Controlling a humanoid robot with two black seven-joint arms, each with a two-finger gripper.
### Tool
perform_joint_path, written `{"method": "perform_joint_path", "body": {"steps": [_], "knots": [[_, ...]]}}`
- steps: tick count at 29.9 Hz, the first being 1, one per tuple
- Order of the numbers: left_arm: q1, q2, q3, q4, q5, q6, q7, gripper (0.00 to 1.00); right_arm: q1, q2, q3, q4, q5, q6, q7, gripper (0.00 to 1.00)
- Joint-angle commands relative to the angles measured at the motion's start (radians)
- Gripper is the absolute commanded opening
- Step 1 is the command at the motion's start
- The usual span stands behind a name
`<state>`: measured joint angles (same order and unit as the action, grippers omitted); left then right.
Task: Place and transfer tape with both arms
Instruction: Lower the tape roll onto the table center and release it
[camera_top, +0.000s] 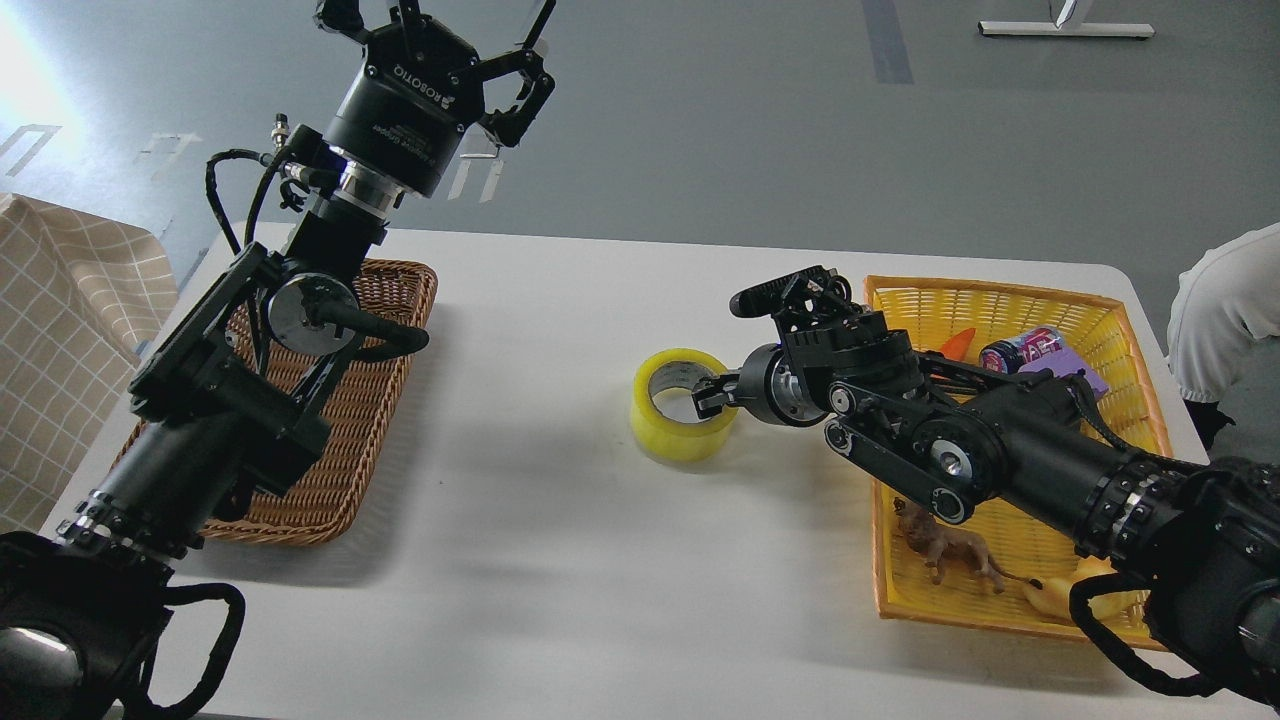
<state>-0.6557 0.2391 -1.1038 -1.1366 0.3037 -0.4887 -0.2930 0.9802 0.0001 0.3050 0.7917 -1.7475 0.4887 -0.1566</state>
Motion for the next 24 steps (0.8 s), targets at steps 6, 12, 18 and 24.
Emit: {"method": "perform_joint_path", "body": {"steps": [6, 12, 18, 24], "knots": [[0.001, -0.001, 0.001, 0.000, 0.000, 0.000, 0.000, 0.98, -0.002, 0.000, 0.006, 0.001, 0.003, 0.000, 0.002, 0.32], [0.004, -0.001, 0.001, 0.000, 0.000, 0.000, 0.000, 0.98, -0.002, 0.000, 0.011, 0.004, 0.005, 0.000, 0.002, 0.44], [0.004, -0.001, 0.001, 0.000, 0.000, 0.000, -0.001, 0.98, -0.006, 0.000, 0.045, 0.012, 0.020, 0.000, 0.002, 0.83], [0.004, -0.003, 0.001, 0.000, 0.000, 0.000, 0.000, 0.98, -0.005, 0.000, 0.117, 0.030, 0.022, 0.000, -0.003, 0.97]]}}
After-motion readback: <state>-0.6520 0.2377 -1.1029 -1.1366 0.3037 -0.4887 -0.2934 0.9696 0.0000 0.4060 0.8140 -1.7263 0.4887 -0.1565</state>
